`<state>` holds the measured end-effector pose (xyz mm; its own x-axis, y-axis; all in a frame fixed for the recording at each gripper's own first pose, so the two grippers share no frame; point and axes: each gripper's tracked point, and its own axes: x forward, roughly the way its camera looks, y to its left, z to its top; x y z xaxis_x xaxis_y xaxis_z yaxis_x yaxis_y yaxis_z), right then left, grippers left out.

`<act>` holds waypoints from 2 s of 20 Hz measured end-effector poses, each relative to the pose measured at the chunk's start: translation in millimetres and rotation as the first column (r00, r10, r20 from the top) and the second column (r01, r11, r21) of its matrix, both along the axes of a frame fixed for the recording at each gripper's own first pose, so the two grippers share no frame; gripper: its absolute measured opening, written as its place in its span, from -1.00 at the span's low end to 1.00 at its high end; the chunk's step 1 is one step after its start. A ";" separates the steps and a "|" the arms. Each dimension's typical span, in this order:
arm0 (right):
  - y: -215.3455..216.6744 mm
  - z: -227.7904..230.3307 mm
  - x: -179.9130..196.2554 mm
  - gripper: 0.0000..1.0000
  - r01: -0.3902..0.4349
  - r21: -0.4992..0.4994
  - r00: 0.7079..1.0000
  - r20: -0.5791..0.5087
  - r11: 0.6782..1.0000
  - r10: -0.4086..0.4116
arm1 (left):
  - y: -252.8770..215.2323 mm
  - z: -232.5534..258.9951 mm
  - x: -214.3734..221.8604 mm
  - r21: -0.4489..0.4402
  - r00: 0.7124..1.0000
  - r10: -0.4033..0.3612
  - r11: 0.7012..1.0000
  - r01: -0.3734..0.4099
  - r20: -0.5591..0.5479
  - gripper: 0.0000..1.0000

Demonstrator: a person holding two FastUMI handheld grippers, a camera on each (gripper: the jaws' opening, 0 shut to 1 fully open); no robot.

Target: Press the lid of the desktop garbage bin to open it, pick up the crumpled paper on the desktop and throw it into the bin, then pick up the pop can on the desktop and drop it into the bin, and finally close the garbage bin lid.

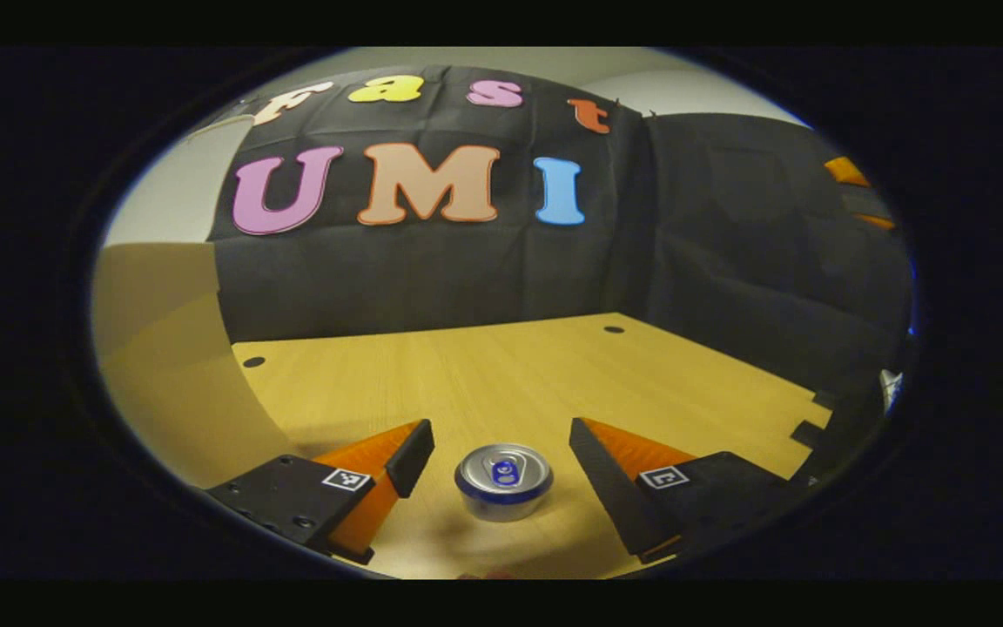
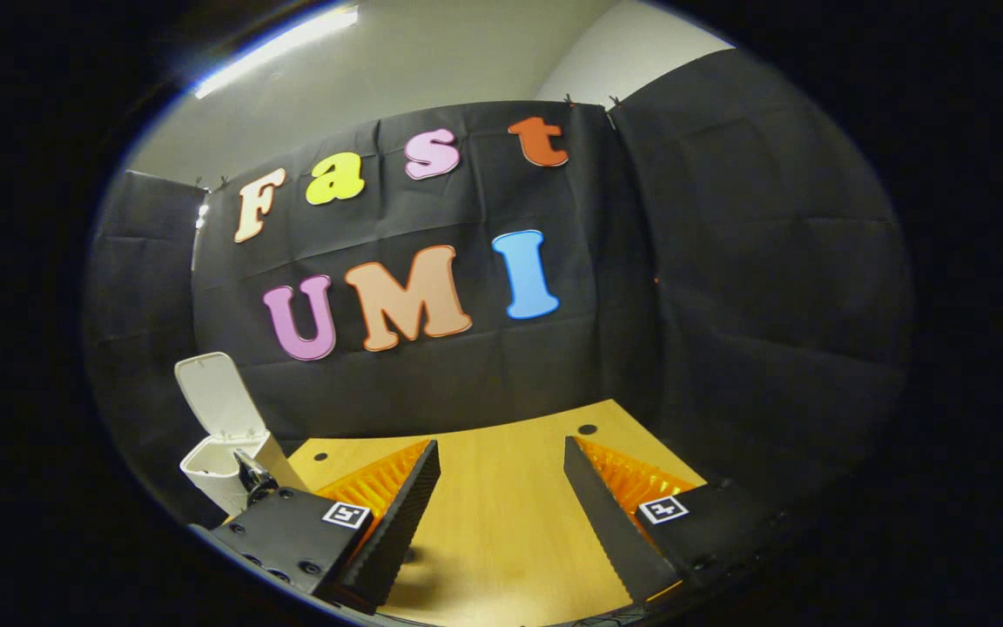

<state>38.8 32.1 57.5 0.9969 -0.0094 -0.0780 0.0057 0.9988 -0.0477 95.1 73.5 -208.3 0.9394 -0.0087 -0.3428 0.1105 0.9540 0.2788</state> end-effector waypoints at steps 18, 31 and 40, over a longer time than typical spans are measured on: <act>28.4 -6.4 9.5 0.92 -0.119 -0.115 0.993 -0.020 0.986 0.118 | -29.4 237.7 -51.3 -0.219 0.948 0.026 0.974 0.047 0.318 0.55; 94.8 -22.2 21.4 0.92 -0.299 -0.100 0.954 -0.060 0.949 0.295 | 162.0 302.7 -105.5 -0.188 0.804 0.410 0.912 -0.364 0.430 0.89; 84.8 -25.4 18.9 0.92 -0.269 -0.069 0.962 -0.062 0.961 0.265 | 129.5 438.5 -64.0 -0.133 0.722 0.242 0.970 -0.205 0.648 0.86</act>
<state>57.7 116.9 32.2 0.9586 0.2486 -0.1389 -0.2651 0.9571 -0.1171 31.1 203.0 230.2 0.9067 0.2312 0.3528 -0.2999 0.9415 0.1537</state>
